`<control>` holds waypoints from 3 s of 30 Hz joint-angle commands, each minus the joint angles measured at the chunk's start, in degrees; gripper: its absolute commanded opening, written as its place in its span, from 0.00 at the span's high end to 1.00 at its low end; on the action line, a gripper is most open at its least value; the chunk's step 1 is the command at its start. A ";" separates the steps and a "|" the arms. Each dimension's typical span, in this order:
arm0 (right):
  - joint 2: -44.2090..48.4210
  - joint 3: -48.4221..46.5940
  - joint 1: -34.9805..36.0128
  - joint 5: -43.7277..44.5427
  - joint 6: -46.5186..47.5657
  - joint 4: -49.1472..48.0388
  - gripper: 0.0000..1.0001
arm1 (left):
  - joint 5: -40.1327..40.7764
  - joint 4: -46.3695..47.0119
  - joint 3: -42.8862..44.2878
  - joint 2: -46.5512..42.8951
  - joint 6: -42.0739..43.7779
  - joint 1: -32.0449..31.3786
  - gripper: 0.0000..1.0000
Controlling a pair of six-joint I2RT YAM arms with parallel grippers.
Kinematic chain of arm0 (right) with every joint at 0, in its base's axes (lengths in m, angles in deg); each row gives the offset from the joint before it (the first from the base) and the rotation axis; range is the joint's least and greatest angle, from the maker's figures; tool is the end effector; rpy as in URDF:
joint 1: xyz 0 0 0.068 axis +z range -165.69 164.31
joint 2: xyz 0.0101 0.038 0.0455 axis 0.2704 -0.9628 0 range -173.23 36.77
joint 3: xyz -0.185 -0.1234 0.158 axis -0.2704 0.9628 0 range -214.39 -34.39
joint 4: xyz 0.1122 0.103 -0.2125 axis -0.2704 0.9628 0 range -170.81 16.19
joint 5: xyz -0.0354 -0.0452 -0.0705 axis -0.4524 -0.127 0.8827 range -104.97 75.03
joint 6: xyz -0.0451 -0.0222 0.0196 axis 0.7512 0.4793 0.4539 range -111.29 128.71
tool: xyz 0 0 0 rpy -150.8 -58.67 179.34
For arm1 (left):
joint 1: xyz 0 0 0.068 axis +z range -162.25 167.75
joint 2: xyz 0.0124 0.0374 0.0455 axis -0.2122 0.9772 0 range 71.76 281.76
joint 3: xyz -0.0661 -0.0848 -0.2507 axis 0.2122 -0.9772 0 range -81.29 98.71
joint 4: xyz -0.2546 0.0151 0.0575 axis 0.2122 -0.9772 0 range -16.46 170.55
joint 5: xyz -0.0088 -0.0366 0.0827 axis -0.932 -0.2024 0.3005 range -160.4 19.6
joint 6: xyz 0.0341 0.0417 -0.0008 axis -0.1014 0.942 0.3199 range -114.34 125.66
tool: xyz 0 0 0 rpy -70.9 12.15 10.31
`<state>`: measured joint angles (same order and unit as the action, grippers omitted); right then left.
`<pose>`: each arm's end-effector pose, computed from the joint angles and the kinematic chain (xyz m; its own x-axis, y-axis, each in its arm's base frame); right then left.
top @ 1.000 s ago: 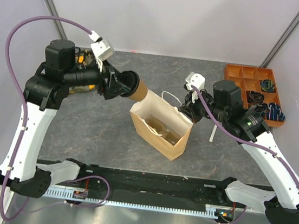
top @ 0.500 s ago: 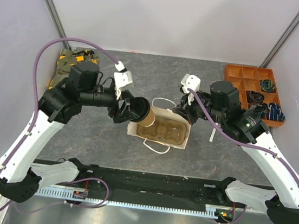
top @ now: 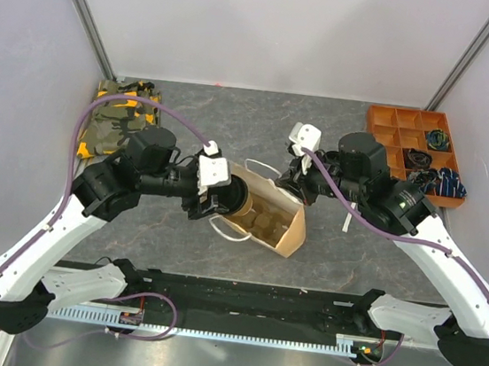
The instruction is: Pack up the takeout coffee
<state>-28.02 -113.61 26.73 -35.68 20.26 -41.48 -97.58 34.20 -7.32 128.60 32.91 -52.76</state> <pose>0.1592 0.1625 0.4262 -0.1309 -0.3732 -0.9185 -0.9124 0.4077 -0.0357 0.1295 -0.1321 0.4125 0.0735 0.4730 -0.8780 0.9531 0.2259 0.2015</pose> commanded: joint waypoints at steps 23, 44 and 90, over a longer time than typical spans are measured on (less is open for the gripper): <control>4.41 2.66 7.68 -1.53 4.45 -5.32 1.00 | 9.86 9.60 -14.91 -1.47 8.00 -4.66 0.59; 11.18 8.73 7.77 -1.88 4.71 -1.72 1.00 | 13.46 20.24 -23.70 1.78 10.90 -12.57 0.60; 11.80 7.86 7.77 1.81 5.41 2.59 1.00 | 18.39 28.87 -28.54 8.38 8.27 -14.86 0.72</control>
<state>-16.53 -104.39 34.36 -34.35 25.23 -39.66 -77.98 65.91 -36.17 135.92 42.98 -67.60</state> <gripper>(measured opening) 0.010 0.754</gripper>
